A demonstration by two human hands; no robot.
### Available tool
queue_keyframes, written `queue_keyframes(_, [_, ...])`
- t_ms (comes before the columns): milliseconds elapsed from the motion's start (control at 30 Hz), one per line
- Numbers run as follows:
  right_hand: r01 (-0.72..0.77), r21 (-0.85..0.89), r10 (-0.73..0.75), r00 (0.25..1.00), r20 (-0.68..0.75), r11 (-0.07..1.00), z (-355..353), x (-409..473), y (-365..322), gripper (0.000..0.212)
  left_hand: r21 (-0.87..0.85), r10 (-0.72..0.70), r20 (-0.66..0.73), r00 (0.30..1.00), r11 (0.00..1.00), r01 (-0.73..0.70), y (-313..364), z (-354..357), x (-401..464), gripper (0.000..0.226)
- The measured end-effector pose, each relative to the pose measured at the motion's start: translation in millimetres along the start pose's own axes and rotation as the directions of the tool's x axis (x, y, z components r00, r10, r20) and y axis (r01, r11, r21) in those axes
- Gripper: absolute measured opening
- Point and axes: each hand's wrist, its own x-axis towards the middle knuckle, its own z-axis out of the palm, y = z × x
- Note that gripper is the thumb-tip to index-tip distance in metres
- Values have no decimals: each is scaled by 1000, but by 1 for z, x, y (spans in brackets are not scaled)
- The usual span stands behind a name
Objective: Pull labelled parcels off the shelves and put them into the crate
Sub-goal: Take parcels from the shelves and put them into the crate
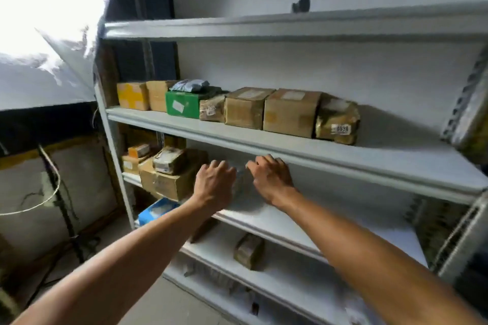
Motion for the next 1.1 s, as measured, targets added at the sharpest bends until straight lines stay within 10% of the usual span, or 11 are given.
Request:
queue_keyframes(533, [-538,259,566,824,-41,802,-14,19,264,70,-680,156,-108,982,708,-188,161,7,229,64])
queue_keyframes(800, [-494,464,492,860,135,736,18,56,340,92,-875,48,-29,998,482,-49,196,25,271,74])
queue_keyframes(1100, [-301,560,397,916,-55,772,56,52,365,61,-912,-191,-17,982,405,63,204,33,295,57])
